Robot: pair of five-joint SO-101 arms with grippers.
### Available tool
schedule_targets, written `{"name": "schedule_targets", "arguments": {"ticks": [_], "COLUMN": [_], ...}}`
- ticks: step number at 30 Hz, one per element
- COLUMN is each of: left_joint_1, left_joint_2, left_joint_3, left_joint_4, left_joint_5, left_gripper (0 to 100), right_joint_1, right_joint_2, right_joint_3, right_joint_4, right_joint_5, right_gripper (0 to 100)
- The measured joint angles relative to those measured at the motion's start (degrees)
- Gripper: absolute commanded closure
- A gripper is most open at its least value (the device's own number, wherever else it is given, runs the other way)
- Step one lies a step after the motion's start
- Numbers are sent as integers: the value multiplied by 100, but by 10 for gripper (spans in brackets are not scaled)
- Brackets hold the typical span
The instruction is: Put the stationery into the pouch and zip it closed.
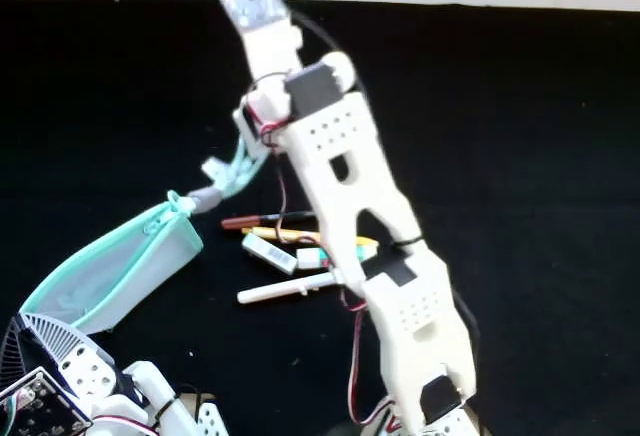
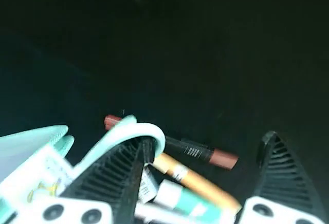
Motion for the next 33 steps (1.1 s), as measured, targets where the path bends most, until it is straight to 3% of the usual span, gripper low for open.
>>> {"name": "schedule_targets", "arguments": {"ticks": [4,10,15,20,25,33], "left_joint_1": [0,0,0,0,0,0], "left_joint_2": [0,0,0,0,0,0], "left_joint_3": [0,0,0,0,0,0], "left_joint_4": [0,0,0,0,0,0], "left_joint_5": [0,0,0,0,0,0], "left_gripper": [993,993,993,993,993,993], "right_joint_1": [-26,-431,-862,-914,-809,-466], "right_joint_2": [0,0,0,-26,-580,-1881], "right_joint_3": [695,1855,2857,2954,2963,2963], "right_joint_4": [0,0,0,0,-185,-624], "right_joint_5": [-853,-1046,-290,369,501,-1134], "right_gripper": [685,682,682,682,682,682]}}
